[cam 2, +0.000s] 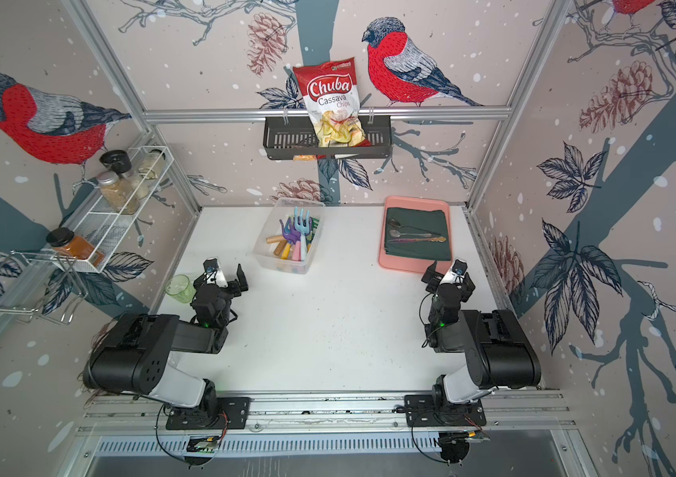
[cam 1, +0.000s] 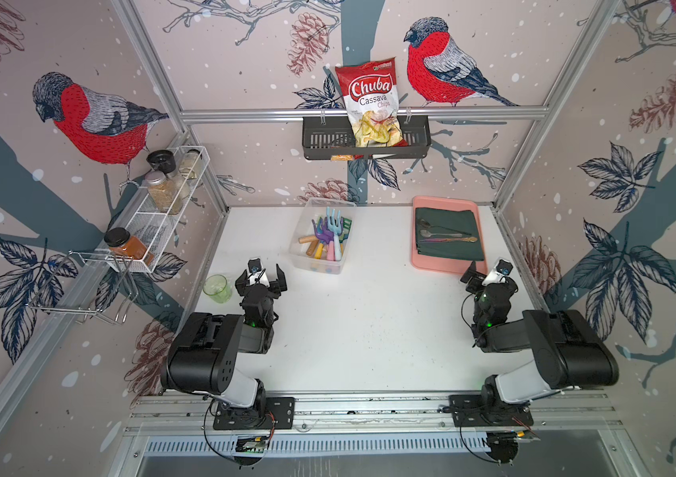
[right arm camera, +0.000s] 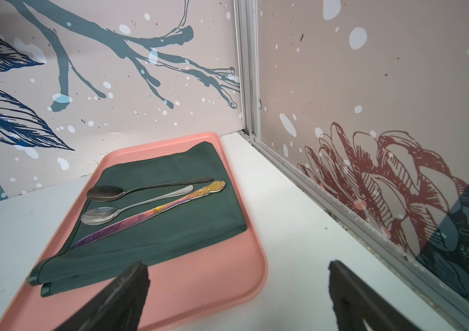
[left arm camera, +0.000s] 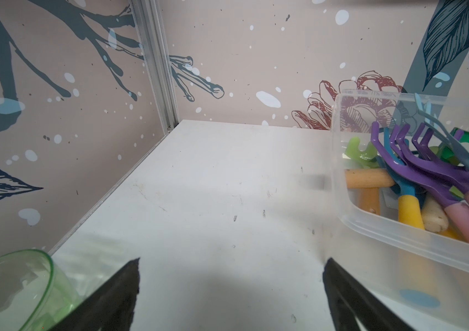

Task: Put the rake into the storage box
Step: Reset both arms

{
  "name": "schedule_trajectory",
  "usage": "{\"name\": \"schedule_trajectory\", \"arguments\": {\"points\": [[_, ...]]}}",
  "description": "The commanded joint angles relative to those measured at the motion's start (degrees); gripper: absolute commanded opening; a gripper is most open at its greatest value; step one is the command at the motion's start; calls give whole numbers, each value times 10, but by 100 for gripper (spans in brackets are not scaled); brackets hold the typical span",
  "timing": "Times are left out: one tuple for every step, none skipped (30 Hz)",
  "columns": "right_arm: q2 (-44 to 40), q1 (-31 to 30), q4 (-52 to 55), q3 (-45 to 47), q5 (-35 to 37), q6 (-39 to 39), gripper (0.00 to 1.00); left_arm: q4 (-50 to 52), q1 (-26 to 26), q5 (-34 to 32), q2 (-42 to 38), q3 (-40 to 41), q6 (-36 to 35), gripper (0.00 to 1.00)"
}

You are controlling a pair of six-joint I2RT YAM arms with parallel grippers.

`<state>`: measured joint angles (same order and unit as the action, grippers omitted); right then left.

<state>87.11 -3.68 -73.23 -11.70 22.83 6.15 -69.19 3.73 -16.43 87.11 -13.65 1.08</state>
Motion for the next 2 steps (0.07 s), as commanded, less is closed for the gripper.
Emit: {"name": "schedule_trajectory", "arguments": {"points": [[-6, -1, 4, -1, -6, -1, 100, -1, -11, 9, -3, -4, 12, 98], [-8, 0, 9, -2, -8, 1, 100, -18, -12, -35, -7, 8, 32, 99]]}}
